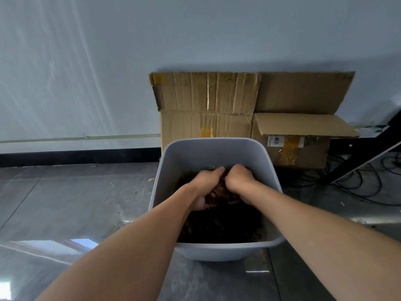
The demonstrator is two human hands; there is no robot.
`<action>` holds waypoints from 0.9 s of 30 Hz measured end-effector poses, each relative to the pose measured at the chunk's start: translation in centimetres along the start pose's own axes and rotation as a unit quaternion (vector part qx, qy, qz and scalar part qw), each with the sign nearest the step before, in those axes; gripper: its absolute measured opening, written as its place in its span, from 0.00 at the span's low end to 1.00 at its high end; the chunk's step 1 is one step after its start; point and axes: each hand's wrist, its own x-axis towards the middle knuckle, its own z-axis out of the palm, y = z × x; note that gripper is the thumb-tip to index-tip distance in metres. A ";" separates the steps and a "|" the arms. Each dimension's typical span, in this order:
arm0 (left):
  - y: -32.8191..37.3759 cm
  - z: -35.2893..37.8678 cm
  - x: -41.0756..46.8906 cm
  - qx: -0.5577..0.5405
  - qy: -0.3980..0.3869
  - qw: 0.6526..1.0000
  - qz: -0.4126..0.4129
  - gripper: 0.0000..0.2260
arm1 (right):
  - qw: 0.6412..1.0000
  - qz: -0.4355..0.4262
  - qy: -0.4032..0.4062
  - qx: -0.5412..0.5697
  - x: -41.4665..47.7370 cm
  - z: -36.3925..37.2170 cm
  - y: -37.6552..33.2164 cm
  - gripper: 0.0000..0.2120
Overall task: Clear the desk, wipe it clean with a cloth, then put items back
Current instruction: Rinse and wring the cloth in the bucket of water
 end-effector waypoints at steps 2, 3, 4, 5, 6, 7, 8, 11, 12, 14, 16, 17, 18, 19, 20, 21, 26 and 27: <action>0.4 -0.2 -0.1 -0.025 0.033 0.999 0.019 0.23 | 0.998 -0.036 -0.041 -0.019 0.0 -1.5 -0.3 0.16; 0.6 -0.4 0.1 -0.037 0.055 0.997 0.034 0.25 | 0.995 -0.051 -0.086 -0.002 -0.2 -2.2 -0.6 0.17; 0.7 -0.6 0.2 -0.034 0.081 0.995 0.045 0.26 | 0.988 -0.056 -0.144 0.013 -0.7 -3.0 -0.9 0.18; 0.6 -0.6 0.4 -0.022 0.110 0.992 0.061 0.26 | 0.978 -0.063 -0.198 0.004 -1.0 -3.5 -1.3 0.18; 0.6 -0.7 0.4 -0.010 0.125 0.990 0.072 0.26 | 0.968 -0.069 -0.240 -0.020 -1.4 -4.0 -1.6 0.17; 0.4 -0.7 0.4 -0.003 0.136 0.987 0.081 0.25 | 0.961 -0.078 -0.261 -0.046 -1.7 -4.2 -1.8 0.15; 0.3 -0.7 0.3 -0.006 0.143 0.986 0.086 0.24 | 0.958 -0.090 -0.260 -0.075 -1.9 -4.4 -1.9 0.13; 0.0 -1.0 0.6 -0.053 0.148 0.987 0.047 0.30 | 0.970 -0.133 -0.188 -0.083 -1.9 -4.2 -2.2 0.07; -0.1 -1.2 0.6 -0.081 0.135 0.987 0.020 0.30 | 0.977 -0.123 -0.169 -0.032 -1.8 -3.9 -2.3 0.08; 0.3 -1.4 0.3 -0.146 0.081 0.984 -0.056 0.29 | 0.977 -0.059 -0.161 0.125 -1.0 -3.0 -2.5 0.11; 0.4 -1.7 0.2 -0.181 0.037 0.977 -0.102 0.25 | 0.964 -0.010 -0.139 0.227 -0.6 -2.4 -2.6 0.13; 0.4 -1.6 0.3 -0.196 0.022 0.975 -0.103 0.21 | 0.965 -0.007 -0.118 0.236 -0.3 -2.2 -2.4 0.12; 0.4 -1.5 0.4 -0.201 0.010 0.975 -0.094 0.16 | 0.973 -0.018 -0.096 0.208 -0.1 -2.1 -2.2 0.12; 0.2 -1.3 0.7 -0.183 0.014 0.979 -0.085 0.11 | 0.985 -0.037 -0.071 0.151 0.1 -1.9 -1.8 0.12; -0.1 -1.2 1.3 -0.150 0.036 0.985 -0.074 0.08 | 0.994 -0.060 -0.047 0.074 0.1 -1.9 -1.4 0.12; -0.6 -1.1 2.1 -0.095 0.071 0.992 -0.052 0.06 | 0.997 -0.079 -0.023 -0.003 0.1 -1.7 -1.0 0.11; -2.3 -1.7 3.2 0.374 0.189 0.905 0.070 0.13 | 0.965 -0.124 -0.038 -0.228 -0.1 -0.3 0.5 0.23; -2.5 -1.7 3.0 0.436 0.174 0.880 0.068 0.15 | 0.955 -0.130 -0.065 -0.259 0.0 0.0 0.7 0.27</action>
